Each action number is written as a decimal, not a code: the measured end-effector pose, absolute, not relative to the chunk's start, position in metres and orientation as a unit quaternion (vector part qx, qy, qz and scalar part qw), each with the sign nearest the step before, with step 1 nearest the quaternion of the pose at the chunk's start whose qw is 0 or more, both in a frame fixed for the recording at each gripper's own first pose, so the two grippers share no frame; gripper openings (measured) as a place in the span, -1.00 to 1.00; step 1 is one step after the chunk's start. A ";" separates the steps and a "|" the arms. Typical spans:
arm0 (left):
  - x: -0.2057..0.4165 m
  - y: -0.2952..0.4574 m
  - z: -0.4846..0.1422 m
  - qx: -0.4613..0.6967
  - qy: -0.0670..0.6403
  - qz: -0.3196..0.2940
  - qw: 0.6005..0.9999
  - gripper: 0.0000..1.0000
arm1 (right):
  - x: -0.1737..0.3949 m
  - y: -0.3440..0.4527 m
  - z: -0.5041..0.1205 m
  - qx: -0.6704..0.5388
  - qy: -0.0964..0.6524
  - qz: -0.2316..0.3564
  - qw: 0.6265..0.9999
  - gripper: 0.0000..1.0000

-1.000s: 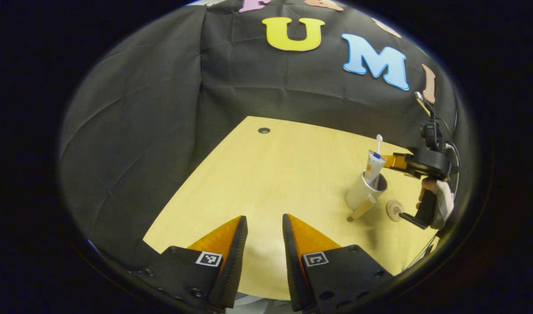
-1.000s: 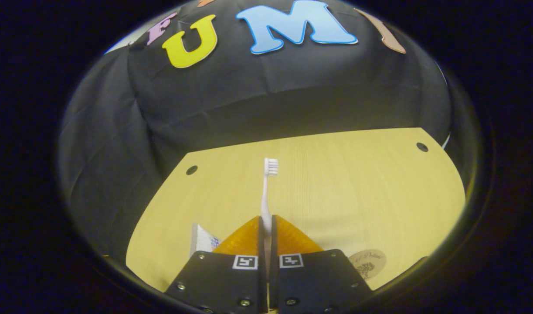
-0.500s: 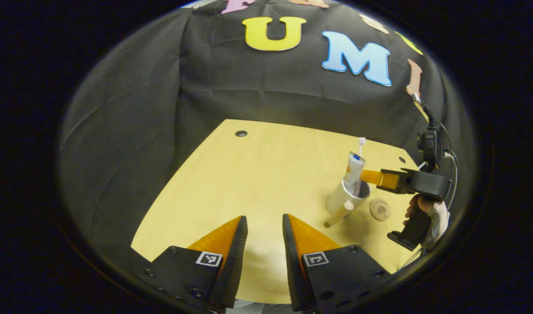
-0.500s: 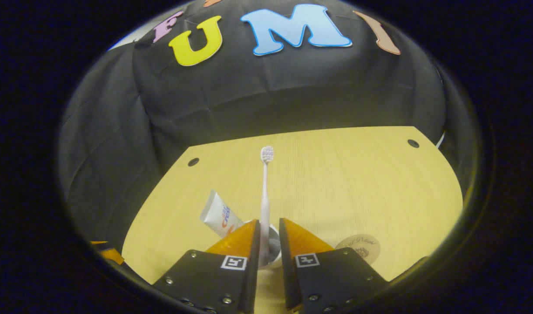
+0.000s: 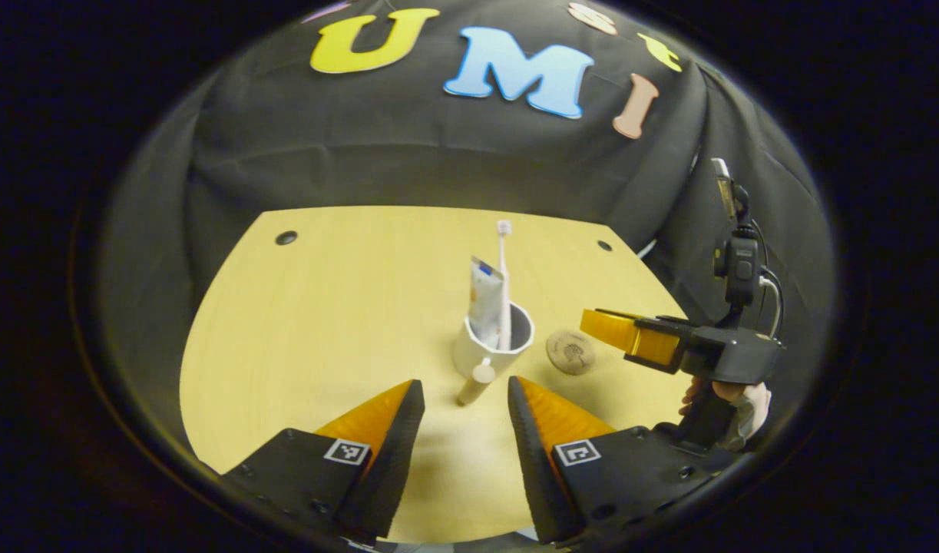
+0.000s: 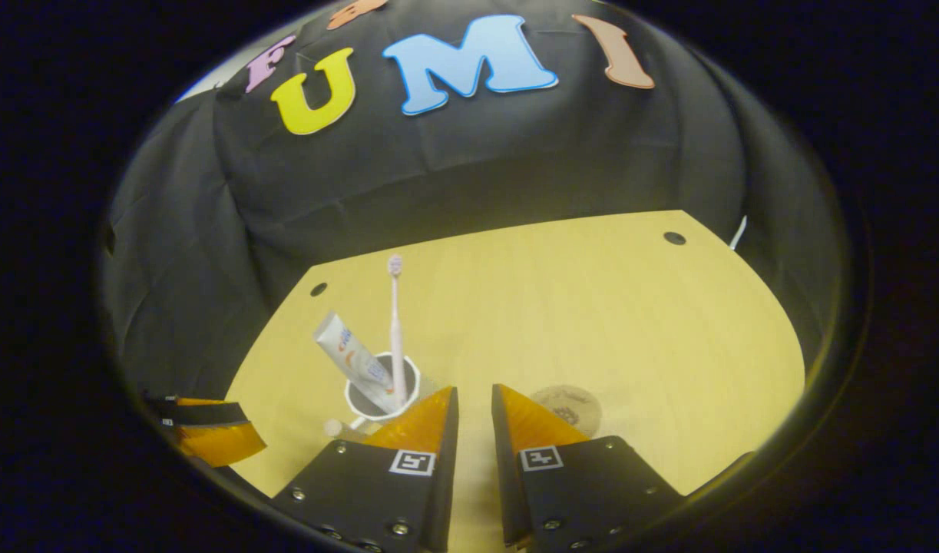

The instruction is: Put the toothbrush and toothpaste on the desktop into the cup, then pick up the cup and place it on the coaster on the desktop.

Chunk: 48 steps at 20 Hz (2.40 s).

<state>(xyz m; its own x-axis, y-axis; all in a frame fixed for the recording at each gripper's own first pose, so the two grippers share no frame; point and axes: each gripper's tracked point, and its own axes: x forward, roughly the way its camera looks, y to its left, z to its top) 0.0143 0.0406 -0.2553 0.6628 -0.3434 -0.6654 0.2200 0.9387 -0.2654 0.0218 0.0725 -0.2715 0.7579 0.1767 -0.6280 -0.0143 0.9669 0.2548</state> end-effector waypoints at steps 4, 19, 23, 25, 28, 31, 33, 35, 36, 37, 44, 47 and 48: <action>0.020 0.030 -0.280 -0.030 0.443 -0.209 0.871 0.45 | -0.003 0.037 -0.285 0.149 0.356 0.008 0.922 -0.48; 0.063 0.008 -0.354 0.101 0.605 -0.225 0.757 0.53 | -0.036 -0.028 -0.302 0.195 0.361 -0.066 0.910 -0.49; 0.071 0.005 -0.369 0.110 0.627 -0.217 0.740 0.21 | -0.043 -0.042 -0.312 0.200 0.373 -0.080 0.903 -0.48; 0.073 0.001 -0.375 0.107 0.630 -0.217 0.738 0.07 | -0.045 -0.049 -0.315 0.201 0.375 -0.087 0.901 -0.49; 0.073 -0.001 -0.382 0.100 0.634 -0.214 0.736 0.05 | -0.046 -0.058 -0.319 0.203 0.381 -0.093 0.897 -0.49; 0.075 -0.003 -0.388 0.087 0.633 -0.207 0.740 -0.31 | -0.047 -0.060 -0.325 0.204 0.388 -0.092 0.894 -0.49; 0.073 -0.002 -0.387 0.087 0.627 -0.208 0.745 -0.34 | -0.046 -0.060 -0.328 0.204 0.392 -0.088 0.893 -0.49; 0.075 -0.004 -0.388 0.082 0.617 -0.204 0.756 -0.43 | -0.045 -0.061 -0.327 0.203 0.393 -0.084 0.893 -0.49; 0.075 -0.004 -0.388 0.081 0.613 -0.201 0.760 -0.46 | -0.044 -0.061 -0.325 0.202 0.392 -0.082 0.893 -0.48; 0.076 -0.004 -0.389 0.081 0.608 -0.199 0.764 -0.43 | -0.044 -0.060 -0.326 0.202 0.392 -0.081 0.894 -0.49; 0.080 -0.035 -0.370 0.114 0.555 -0.228 0.792 -0.43 | -0.048 -0.067 -0.329 0.203 0.396 -0.081 0.892 -0.48; 0.088 -0.055 -0.363 0.134 0.528 -0.251 0.800 -0.47 | -0.051 -0.075 -0.327 0.206 0.392 -0.087 0.892 -0.48; 0.087 -0.064 -0.362 0.136 0.528 -0.261 0.796 -0.46 | -0.053 -0.078 -0.326 0.208 0.392 -0.090 0.892 -0.49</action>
